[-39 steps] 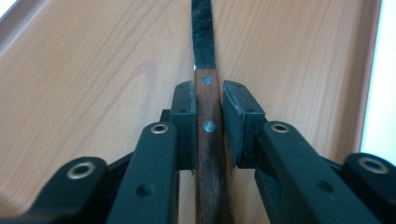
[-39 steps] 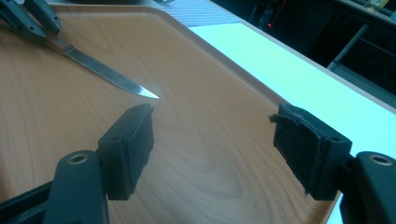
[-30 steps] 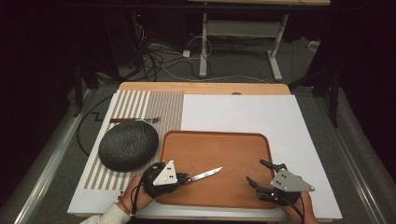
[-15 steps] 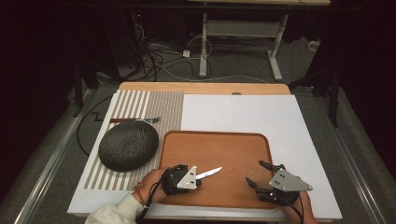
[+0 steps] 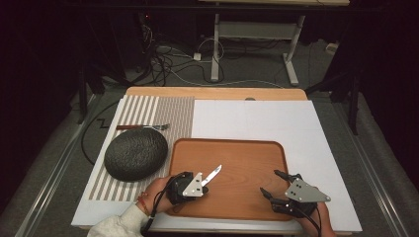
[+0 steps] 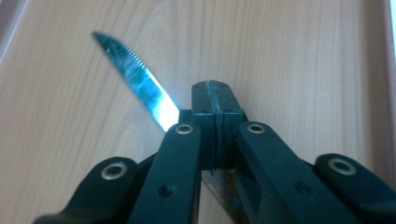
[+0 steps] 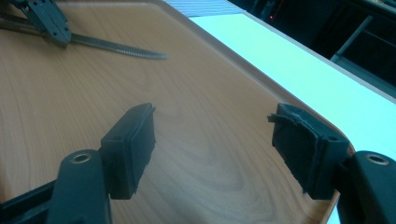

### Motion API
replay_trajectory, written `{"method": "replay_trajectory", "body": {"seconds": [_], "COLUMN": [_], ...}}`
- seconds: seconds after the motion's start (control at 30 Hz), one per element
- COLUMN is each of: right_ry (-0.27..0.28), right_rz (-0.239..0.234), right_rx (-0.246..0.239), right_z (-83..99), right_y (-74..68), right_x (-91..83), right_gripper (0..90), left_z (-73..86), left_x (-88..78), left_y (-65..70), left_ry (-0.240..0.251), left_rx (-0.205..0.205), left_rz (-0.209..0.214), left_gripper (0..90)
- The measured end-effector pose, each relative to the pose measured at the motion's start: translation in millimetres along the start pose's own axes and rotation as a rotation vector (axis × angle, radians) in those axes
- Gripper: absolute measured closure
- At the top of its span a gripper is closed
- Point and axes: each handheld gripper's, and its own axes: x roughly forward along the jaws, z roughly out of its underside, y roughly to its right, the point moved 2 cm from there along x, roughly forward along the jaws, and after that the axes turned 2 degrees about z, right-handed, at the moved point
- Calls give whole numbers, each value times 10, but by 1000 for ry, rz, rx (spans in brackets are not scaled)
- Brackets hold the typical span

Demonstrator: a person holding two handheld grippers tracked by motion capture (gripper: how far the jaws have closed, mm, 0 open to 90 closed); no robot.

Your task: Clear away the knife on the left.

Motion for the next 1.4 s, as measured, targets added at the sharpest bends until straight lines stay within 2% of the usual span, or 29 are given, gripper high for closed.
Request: {"method": "replay_trajectory", "body": {"seconds": [0.63,1.4], "right_ry": [-1,-8], "right_rz": [-6,-3], "right_rx": [-5,-8], "right_z": [2,3], "right_y": [-3,-9], "right_x": [10,7], "right_gripper": [309,309], "left_z": [308,582], "left_x": [-190,-342], "left_y": [-64,-102], "left_ry": [-18,-12], "left_rx": [-85,-141], "left_rz": [-52,-83], "left_gripper": [870,869]}}
